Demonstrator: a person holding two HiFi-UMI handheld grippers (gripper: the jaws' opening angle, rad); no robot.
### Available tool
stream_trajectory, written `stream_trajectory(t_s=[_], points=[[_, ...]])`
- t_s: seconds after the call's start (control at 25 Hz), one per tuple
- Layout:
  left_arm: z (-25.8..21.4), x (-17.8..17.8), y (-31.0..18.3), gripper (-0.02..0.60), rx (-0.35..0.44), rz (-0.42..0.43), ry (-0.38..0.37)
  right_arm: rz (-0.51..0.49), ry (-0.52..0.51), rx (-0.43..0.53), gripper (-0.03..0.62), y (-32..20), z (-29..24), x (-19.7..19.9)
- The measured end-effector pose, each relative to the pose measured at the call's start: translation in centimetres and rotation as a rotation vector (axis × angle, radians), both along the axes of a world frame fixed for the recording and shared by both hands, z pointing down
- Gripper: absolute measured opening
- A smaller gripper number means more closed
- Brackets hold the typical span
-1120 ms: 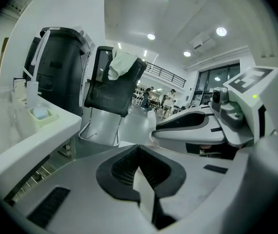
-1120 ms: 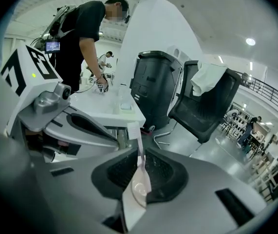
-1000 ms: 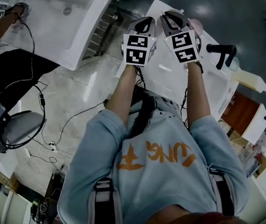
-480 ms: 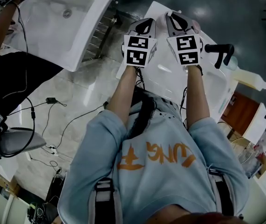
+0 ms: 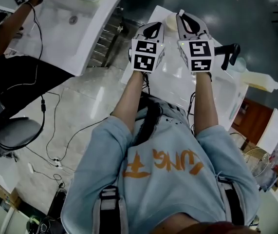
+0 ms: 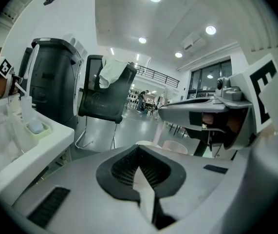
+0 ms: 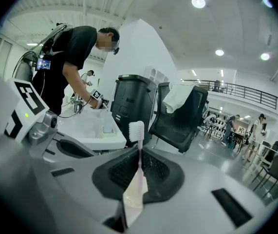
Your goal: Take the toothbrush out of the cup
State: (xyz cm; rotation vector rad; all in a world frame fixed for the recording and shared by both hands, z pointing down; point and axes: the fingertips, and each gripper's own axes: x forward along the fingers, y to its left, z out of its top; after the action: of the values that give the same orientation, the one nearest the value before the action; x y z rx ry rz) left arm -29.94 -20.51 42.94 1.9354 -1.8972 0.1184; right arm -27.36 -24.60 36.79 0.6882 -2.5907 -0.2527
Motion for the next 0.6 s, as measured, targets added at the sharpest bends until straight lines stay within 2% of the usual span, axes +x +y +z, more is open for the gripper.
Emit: stream_trajectory(t_s=[0.16,0.36,0.6], points=[[-0.9,0.8,0.2,0.008,0.006,0.006,-0.021,0.018,-0.063,0.003,0.038,0.2,-2.0,1.2],[-2.3,2.5,0.1,0.008,0.023,0.037,-0.139,0.03,-0.117,0.023,0.038,0.7,-4.2,3.1],[-3.4,5.6,0.5,0.008,0.041,0.071,-0.172,0.072,-0.171,0.018,0.038,1.2,-6.0,6.8]])
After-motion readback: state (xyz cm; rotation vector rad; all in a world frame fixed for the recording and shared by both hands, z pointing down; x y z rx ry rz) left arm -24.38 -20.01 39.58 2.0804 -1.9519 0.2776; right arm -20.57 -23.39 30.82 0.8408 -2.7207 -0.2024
